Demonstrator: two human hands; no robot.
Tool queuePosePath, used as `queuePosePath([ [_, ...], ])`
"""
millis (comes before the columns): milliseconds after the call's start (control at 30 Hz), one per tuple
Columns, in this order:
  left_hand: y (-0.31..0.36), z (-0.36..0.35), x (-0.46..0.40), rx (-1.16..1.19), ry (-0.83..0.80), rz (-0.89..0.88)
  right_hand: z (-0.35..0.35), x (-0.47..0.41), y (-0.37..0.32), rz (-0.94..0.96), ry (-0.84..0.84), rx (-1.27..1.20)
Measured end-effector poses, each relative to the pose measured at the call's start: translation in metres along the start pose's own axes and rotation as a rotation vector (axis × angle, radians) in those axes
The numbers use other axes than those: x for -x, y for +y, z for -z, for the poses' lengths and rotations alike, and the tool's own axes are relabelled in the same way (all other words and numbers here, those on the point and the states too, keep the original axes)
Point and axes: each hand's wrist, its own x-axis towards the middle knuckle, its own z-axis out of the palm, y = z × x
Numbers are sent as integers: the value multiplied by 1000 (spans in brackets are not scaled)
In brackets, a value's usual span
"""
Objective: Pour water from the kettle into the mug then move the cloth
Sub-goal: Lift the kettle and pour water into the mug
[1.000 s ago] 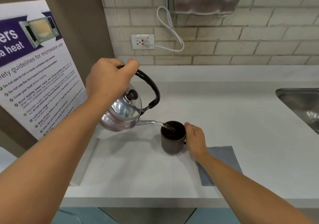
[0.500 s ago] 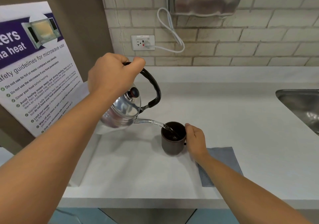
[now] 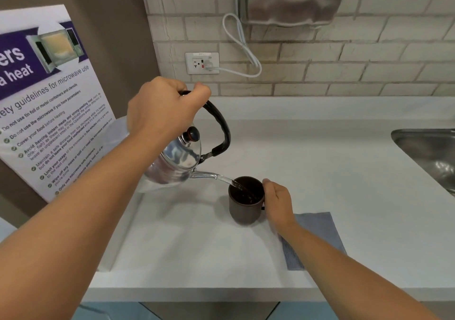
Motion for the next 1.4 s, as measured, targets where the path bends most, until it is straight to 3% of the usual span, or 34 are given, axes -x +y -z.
queuePosePath([
  [400,-20,-7,8,178,6,136,0,1,-2,-11,0,-3],
  [600,-41,-13,13,391,20,252,2,2,-2,-7,-13,14],
  [867,-60,-28,19,687,51,482,5,0,-2,-12,-55,32],
  [1033,-68,-30,11,797,52,648,14,-6,-7,-78,-169,66],
  [1167,-72,-35,-4,906,82,700,23,-23,-27,-33,-92,202],
  [1267,-75,-43,-19,935,101,704,17,-45,-61,29,-12,138],
  [1400,-84,-64,-38,961,99,718,-13,-78,-114,167,-26,64],
])
